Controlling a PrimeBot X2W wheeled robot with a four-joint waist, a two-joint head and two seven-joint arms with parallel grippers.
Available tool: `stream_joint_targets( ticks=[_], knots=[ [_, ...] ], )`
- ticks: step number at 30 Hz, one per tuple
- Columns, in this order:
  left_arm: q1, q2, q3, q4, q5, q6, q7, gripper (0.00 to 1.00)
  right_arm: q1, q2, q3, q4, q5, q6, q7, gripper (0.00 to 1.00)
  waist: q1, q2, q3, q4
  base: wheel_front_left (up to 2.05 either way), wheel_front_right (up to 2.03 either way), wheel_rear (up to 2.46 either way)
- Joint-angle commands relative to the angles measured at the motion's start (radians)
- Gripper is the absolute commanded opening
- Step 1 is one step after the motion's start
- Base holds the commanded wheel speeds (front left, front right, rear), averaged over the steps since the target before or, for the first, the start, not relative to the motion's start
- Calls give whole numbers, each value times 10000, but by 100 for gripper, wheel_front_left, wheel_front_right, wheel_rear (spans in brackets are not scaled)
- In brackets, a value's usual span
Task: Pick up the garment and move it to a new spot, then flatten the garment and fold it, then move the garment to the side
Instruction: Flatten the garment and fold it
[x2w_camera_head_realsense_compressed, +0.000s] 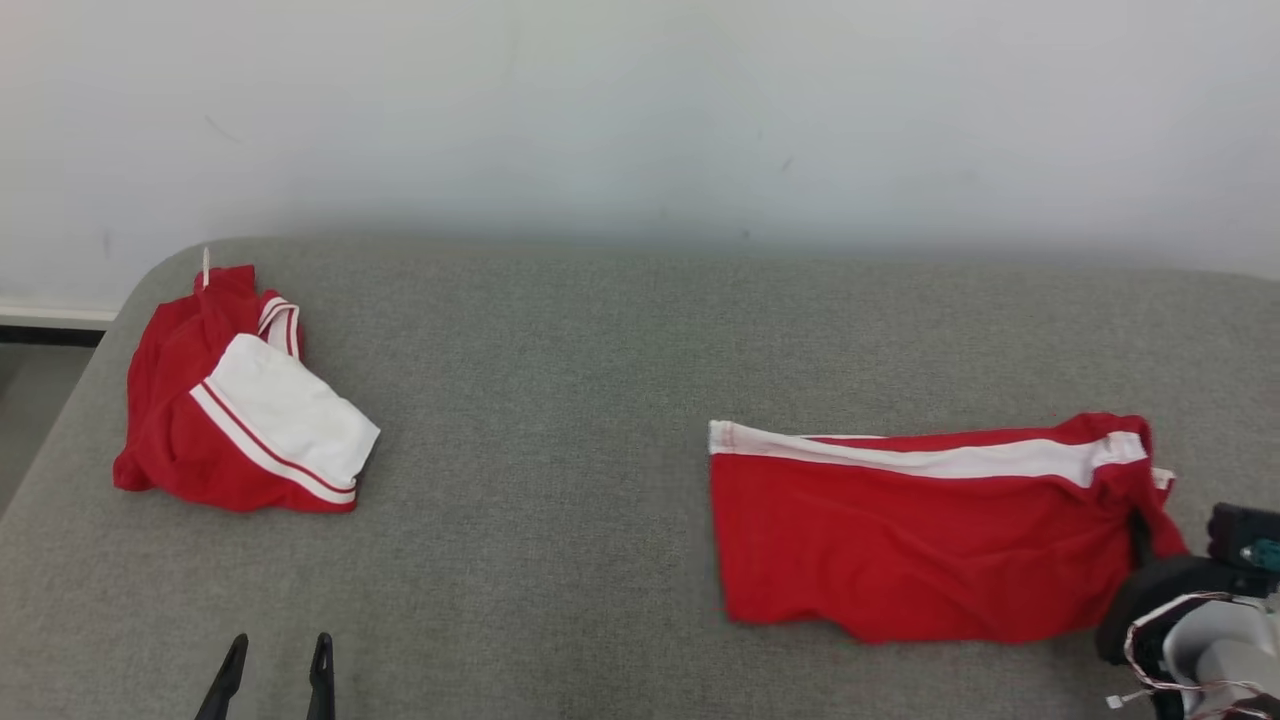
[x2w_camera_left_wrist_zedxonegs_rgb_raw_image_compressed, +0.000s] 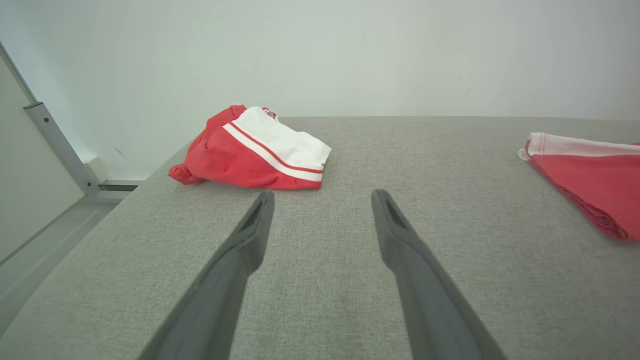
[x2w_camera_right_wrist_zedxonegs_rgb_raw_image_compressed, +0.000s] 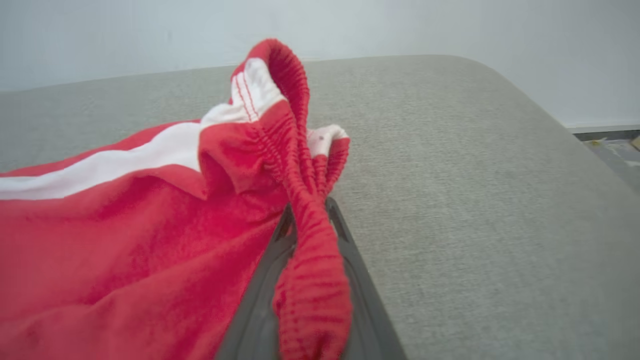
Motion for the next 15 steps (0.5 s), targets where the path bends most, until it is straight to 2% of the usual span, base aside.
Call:
stream_joint_targets(
  ticks=[1,3,8,11,15],
  knots=[
    [181,-42,27,-2,-60,14,-32,100,119,-103,-34,22,83,-27,-61,0,-1,-1,-92,-139,0,0,0],
    [245,-81,136,-18,-52,20,-32,100,66,-196,0,67,92,-27,-61,0,-1,-1,-128,-277,0,0,0],
    [468,-202,309,-116,12,53,-32,100,-300,297,523,-359,1026,-26,306,0,-1,-1,-205,-645,0,0,0],
    [521,-256,397,-111,14,59,-32,100,-279,595,1231,-1131,1990,-27,882,0,-1,-1,-246,-855,0,0,0],
    [542,-333,453,-75,41,51,-32,100,75,832,2243,-2856,3765,-26,2012,0,-1,-1,-277,-1026,0,0,0]
  ],
)
